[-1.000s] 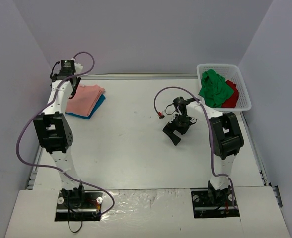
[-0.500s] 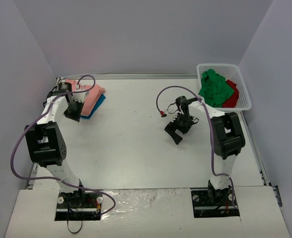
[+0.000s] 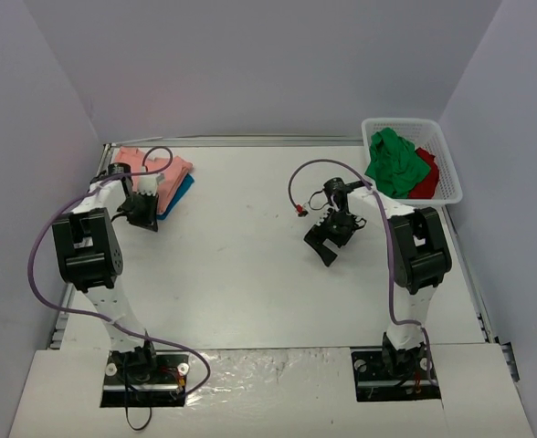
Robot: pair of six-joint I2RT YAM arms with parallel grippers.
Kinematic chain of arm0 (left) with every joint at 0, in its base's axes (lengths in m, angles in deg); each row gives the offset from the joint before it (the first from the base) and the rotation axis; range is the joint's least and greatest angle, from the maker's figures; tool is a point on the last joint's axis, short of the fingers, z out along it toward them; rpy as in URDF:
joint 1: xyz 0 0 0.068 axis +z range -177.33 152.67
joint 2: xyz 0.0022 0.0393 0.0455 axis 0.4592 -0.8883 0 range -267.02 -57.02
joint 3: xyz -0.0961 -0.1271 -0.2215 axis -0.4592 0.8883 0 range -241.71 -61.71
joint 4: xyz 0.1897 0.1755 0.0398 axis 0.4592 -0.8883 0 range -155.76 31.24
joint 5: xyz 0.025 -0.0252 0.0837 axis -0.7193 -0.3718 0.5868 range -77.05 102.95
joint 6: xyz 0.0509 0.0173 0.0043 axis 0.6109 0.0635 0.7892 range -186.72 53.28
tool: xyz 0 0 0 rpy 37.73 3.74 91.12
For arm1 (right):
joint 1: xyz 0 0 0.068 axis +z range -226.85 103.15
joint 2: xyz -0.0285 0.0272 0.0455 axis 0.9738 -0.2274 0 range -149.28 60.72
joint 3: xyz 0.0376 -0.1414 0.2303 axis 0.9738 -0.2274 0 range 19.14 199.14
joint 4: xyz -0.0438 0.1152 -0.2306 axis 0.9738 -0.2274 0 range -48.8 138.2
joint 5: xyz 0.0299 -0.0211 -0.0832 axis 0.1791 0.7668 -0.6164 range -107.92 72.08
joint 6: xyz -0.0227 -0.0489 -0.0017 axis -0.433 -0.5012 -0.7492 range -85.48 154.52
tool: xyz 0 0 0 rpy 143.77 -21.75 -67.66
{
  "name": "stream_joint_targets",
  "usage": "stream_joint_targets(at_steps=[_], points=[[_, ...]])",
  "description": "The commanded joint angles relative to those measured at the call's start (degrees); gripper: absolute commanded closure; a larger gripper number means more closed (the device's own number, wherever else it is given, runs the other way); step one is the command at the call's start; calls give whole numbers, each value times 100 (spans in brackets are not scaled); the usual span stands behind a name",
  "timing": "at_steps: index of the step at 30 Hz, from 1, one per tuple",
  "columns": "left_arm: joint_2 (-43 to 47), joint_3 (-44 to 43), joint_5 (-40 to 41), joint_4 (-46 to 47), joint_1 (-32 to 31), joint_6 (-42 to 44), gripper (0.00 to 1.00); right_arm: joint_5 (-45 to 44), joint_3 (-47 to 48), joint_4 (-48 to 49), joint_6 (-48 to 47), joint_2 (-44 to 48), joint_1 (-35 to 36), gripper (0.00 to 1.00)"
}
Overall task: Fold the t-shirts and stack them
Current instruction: Put the neatly folded tshirt into the corner of the board with the left arm
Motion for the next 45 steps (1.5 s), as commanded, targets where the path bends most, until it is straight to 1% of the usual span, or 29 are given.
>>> stream_joint_targets(at_steps=[1, 16, 24, 35, 40, 45], points=[[-44, -167, -148, 329, 9, -156, 98, -129, -465, -115, -47, -574, -172, 0], [-782, -817, -17, 672, -70, -376, 98, -234, -457, -115, -11, -767, -181, 0], [-1028, -1178, -43, 673, -184, -508, 98, -243, -448, -123, 24, -811, -172, 0], [-1353, -1678, 212, 629, -352, -570, 98, -339, -474, -115, 15, -864, -181, 0], [-1345, -1793, 159, 550, -413, -587, 98, -331, -483, -124, 32, -855, -181, 0], [-1056, -1688, 98, 436, -457, -544, 98, -331, -492, -132, 24, -846, -181, 0]])
